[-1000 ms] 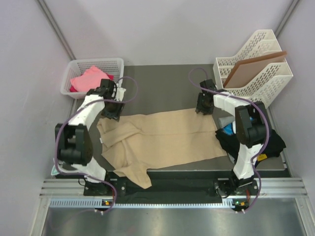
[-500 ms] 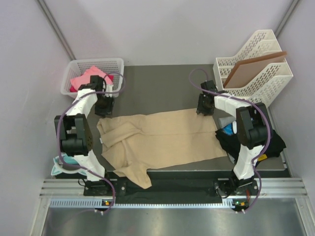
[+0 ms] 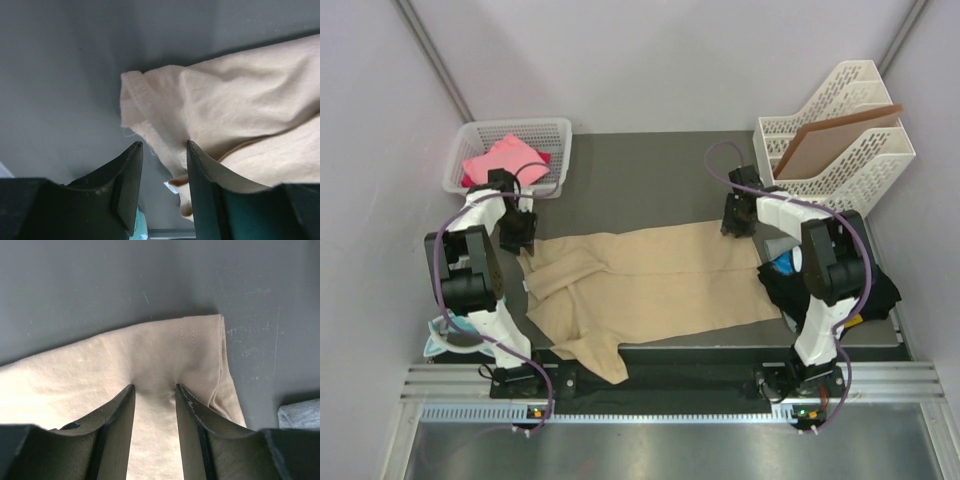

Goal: Fold and stack the t-shirts
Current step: Fold the flattened tshirt in 1/3 of the way

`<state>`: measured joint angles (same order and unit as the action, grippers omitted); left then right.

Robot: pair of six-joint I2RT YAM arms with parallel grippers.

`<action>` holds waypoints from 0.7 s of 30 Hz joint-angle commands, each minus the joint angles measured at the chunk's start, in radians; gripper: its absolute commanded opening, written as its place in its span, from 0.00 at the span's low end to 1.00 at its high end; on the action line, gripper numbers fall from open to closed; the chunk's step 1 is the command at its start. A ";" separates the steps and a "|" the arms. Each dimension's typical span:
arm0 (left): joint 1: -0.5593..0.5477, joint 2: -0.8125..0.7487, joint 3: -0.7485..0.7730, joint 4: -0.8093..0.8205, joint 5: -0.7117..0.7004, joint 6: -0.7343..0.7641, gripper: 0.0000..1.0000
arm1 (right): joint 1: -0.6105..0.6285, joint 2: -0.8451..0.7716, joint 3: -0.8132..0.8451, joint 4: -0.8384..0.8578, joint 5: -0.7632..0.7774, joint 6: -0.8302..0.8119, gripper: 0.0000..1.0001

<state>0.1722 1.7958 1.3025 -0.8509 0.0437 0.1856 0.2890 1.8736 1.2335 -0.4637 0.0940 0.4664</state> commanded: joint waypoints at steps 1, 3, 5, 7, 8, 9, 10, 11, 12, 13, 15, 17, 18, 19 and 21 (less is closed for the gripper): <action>0.001 0.053 -0.026 0.061 -0.011 0.012 0.45 | -0.011 -0.047 -0.011 -0.020 -0.010 -0.012 0.38; 0.003 0.072 -0.031 0.076 -0.021 0.012 0.45 | -0.011 -0.045 -0.011 -0.020 -0.010 -0.015 0.38; 0.001 0.089 -0.022 0.085 -0.016 0.008 0.45 | -0.011 -0.044 -0.006 -0.021 -0.010 -0.017 0.37; 0.001 0.108 -0.011 0.090 -0.008 0.002 0.45 | -0.011 -0.047 -0.009 -0.021 -0.010 -0.018 0.35; 0.001 0.112 -0.008 0.098 -0.008 0.000 0.44 | -0.010 -0.050 -0.011 -0.020 -0.010 -0.015 0.34; 0.000 0.120 -0.006 0.105 -0.011 0.002 0.43 | -0.011 -0.051 -0.014 -0.018 -0.011 -0.015 0.33; 0.001 0.125 -0.006 0.108 -0.019 0.003 0.40 | -0.010 -0.050 -0.019 -0.018 -0.011 -0.017 0.32; 0.001 0.128 -0.005 0.125 -0.033 0.005 0.32 | -0.011 -0.053 -0.020 -0.016 -0.010 -0.017 0.29; 0.001 0.131 -0.003 0.128 -0.034 0.012 0.12 | -0.010 -0.051 -0.022 -0.015 -0.010 -0.018 0.28; 0.003 0.131 -0.005 0.137 -0.034 0.014 0.00 | -0.011 -0.051 -0.026 -0.015 -0.010 -0.018 0.27; 0.006 0.134 -0.002 0.162 -0.082 0.012 0.00 | -0.011 -0.051 -0.029 -0.013 -0.008 -0.017 0.26; 0.007 0.143 0.023 0.170 -0.090 0.003 0.00 | -0.011 -0.047 -0.026 -0.010 -0.007 -0.012 0.23; 0.009 0.160 0.035 0.167 -0.090 -0.005 0.00 | -0.010 -0.044 -0.022 -0.012 -0.007 -0.011 0.22; 0.009 0.169 0.049 0.165 -0.087 -0.011 0.00 | -0.010 -0.039 -0.006 -0.016 -0.007 -0.009 0.19; 0.007 0.192 0.084 0.164 -0.078 -0.027 0.00 | -0.011 -0.019 0.029 -0.026 -0.010 -0.008 0.15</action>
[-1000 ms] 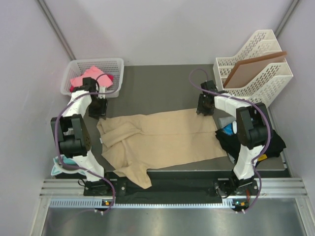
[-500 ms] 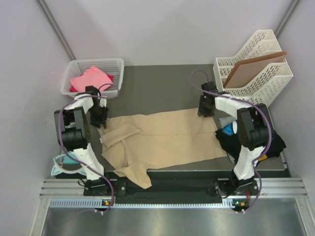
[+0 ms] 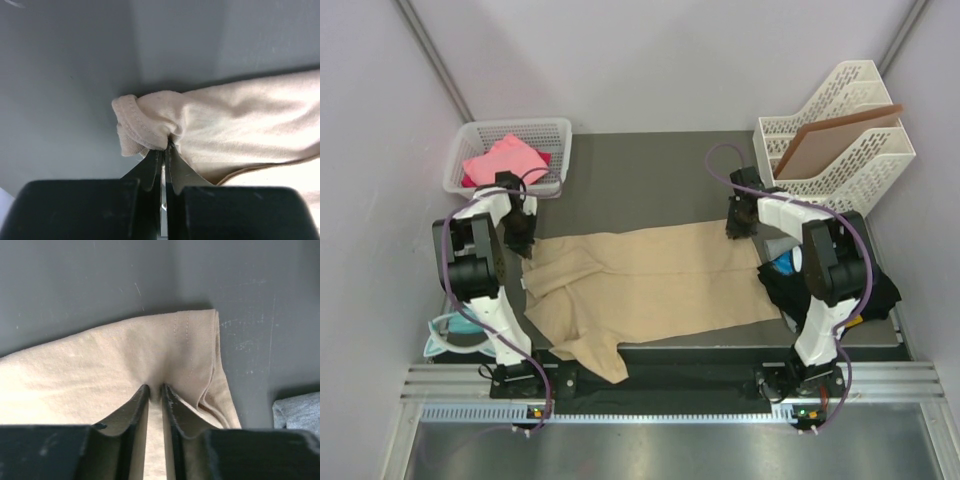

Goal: Fold and stack the t-shirts
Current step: Fold the flattened tshirt in 1/3 of the way

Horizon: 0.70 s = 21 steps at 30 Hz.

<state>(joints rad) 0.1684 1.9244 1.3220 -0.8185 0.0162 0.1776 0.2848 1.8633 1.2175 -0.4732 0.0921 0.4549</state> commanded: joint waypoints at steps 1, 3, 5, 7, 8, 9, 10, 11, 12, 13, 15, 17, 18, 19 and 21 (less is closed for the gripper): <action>0.010 0.071 0.077 0.130 -0.042 -0.024 0.00 | -0.007 -0.001 0.059 -0.022 -0.008 0.005 0.11; 0.010 0.091 0.112 0.128 -0.033 -0.042 0.00 | -0.007 0.023 0.100 -0.036 -0.011 0.007 0.09; 0.006 0.111 0.150 0.124 -0.025 -0.050 0.00 | -0.007 0.052 0.126 -0.044 -0.009 0.007 0.08; 0.005 0.125 0.174 0.122 -0.025 -0.059 0.00 | -0.007 0.076 0.167 -0.054 -0.008 0.008 0.06; 0.005 0.137 0.196 0.122 -0.025 -0.062 0.00 | -0.007 0.098 0.180 -0.062 -0.009 0.008 0.06; 0.003 0.143 0.207 0.121 -0.025 -0.067 0.00 | -0.009 0.109 0.189 -0.065 -0.009 0.010 0.06; 0.000 0.151 0.220 0.117 -0.025 -0.070 0.00 | -0.009 0.118 0.203 -0.064 -0.009 0.011 0.05; -0.003 0.162 0.242 0.116 -0.024 -0.072 0.00 | -0.010 0.137 0.209 -0.064 -0.009 0.014 0.05; -0.004 0.169 0.256 0.113 -0.022 -0.075 0.00 | -0.013 0.145 0.220 -0.062 -0.011 0.018 0.05; -0.009 0.176 0.282 0.107 -0.022 -0.076 0.00 | -0.015 0.157 0.224 -0.064 -0.012 0.018 0.05; -0.012 0.192 0.312 0.101 -0.028 -0.078 0.00 | -0.018 0.183 0.229 -0.065 -0.006 0.021 0.04; -0.015 0.209 0.361 0.088 -0.038 -0.084 0.00 | -0.029 0.198 0.229 -0.065 0.003 0.024 0.04; -0.015 0.214 0.376 0.084 -0.039 -0.084 0.00 | -0.030 0.200 0.221 -0.064 0.006 0.024 0.04; -0.014 0.214 0.399 0.082 -0.042 -0.084 0.00 | -0.033 0.200 0.218 -0.064 0.009 0.024 0.03; -0.013 0.211 0.414 0.074 -0.056 -0.087 0.00 | -0.045 0.194 0.203 -0.064 0.024 0.025 0.03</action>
<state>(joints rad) 0.1581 2.1059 1.6222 -0.9691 0.0048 0.1291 0.2756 2.0102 1.4281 -0.5667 0.0715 0.4702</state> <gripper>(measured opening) 0.022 0.035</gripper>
